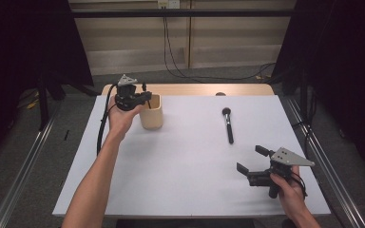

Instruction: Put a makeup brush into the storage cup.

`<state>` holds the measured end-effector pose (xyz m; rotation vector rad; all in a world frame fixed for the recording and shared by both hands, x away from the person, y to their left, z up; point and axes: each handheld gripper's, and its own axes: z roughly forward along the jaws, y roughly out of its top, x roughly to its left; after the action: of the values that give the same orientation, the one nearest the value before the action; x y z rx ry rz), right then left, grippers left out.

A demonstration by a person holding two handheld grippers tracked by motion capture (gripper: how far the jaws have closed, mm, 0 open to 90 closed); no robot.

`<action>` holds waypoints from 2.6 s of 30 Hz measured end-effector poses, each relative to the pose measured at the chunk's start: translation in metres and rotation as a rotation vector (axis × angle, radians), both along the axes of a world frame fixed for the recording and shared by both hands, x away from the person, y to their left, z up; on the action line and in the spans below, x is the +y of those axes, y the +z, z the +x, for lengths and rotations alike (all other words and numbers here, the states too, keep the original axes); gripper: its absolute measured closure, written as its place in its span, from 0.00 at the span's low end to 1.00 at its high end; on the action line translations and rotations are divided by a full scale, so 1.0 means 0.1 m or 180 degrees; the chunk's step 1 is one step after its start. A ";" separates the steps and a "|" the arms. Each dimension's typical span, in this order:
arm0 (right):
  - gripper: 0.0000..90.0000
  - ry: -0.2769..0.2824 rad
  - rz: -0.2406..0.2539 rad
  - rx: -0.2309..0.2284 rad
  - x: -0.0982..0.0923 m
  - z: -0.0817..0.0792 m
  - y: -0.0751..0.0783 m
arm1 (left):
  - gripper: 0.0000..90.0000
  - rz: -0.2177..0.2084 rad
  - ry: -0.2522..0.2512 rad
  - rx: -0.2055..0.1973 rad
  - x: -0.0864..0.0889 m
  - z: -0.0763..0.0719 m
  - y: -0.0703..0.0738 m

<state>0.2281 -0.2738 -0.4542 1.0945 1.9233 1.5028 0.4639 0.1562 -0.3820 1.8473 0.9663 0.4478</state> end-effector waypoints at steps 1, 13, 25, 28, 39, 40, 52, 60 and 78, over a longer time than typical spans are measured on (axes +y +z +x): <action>0.00 -0.0001 -0.0003 0.0000 0.00 0.00 0.00 | 0.94 0.0016 -0.0004 0.0001 -0.01 0.00 -0.01; 0.00 0.0019 0.0000 0.0004 0.02 -0.01 0.00 | 0.90 0.0047 -0.0008 0.0099 -0.01 -0.01 -0.10; 0.00 0.0025 0.0003 0.0012 0.02 0.00 0.00 | 0.61 0.0051 0.0149 0.0068 0.04 -0.03 -0.12; 0.00 0.0032 -0.0002 0.0009 0.02 0.00 0.00 | 0.57 0.0044 0.0159 0.0066 0.06 -0.04 -0.13; 0.00 0.0025 0.0009 0.0010 0.02 0.00 0.00 | 0.33 -0.0059 0.0126 0.0025 0.14 -0.10 -0.16; 0.00 0.0025 0.0012 0.0007 0.02 0.00 0.00 | 0.31 -0.0049 0.0153 0.0027 0.15 -0.11 -0.16; 0.00 0.0005 0.0016 0.0016 0.01 0.01 0.00 | 0.05 -0.0097 0.0067 -0.0126 0.22 -0.24 -0.12; 0.00 0.0004 0.0022 0.0017 0.01 0.01 0.00 | 0.05 -0.0104 -0.0055 -0.0246 0.28 -0.39 -0.08; 0.00 -0.0024 0.0024 0.0014 0.00 0.01 0.00 | 0.05 -0.0253 -0.0066 -0.0432 0.52 -0.74 -0.16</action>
<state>0.2295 -0.2738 -0.4537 1.1081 1.9159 1.5061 0.3896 0.2081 -0.3984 1.7309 0.8604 0.5082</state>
